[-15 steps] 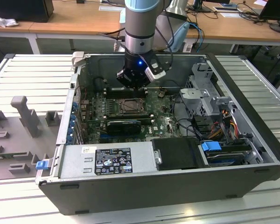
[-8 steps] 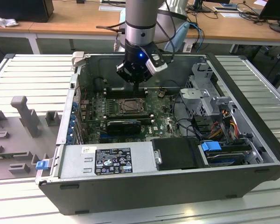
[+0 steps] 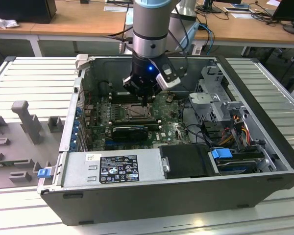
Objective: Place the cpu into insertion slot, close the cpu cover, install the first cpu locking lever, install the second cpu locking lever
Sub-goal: 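Install the second cpu locking lever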
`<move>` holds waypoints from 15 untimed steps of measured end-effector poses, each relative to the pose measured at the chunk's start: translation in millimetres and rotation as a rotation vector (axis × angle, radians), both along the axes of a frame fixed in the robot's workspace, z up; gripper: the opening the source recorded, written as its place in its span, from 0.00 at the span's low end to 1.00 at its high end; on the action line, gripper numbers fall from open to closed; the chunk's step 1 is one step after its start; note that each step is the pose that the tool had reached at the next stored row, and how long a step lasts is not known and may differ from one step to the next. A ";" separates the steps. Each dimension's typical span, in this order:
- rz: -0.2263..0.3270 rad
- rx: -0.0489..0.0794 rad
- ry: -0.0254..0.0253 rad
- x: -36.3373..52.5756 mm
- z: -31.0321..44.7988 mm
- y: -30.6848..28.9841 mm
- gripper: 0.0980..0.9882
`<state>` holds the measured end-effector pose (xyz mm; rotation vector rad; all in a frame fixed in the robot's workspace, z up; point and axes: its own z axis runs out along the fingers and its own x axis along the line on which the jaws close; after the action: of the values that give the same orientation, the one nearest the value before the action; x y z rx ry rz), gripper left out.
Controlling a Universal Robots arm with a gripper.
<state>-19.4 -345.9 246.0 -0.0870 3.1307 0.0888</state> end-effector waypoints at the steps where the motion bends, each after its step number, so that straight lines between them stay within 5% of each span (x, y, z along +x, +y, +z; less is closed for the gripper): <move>1: 0.000 0.000 0.0000 0.0 -0.2 -3.9 0.01; 3: 0.000 0.000 0.0005 0.0 -1.0 -11.3 0.01; 6: 0.000 0.005 0.0189 -0.1 -3.1 -16.7 0.01; 10: 0.001 0.022 0.0199 -11.6 -5.8 -21.7 0.01; 15: 0.002 0.062 0.0199 -22.8 -9.2 -29.7 0.01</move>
<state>-42.2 -375.6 236.8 -0.0893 3.1445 0.1882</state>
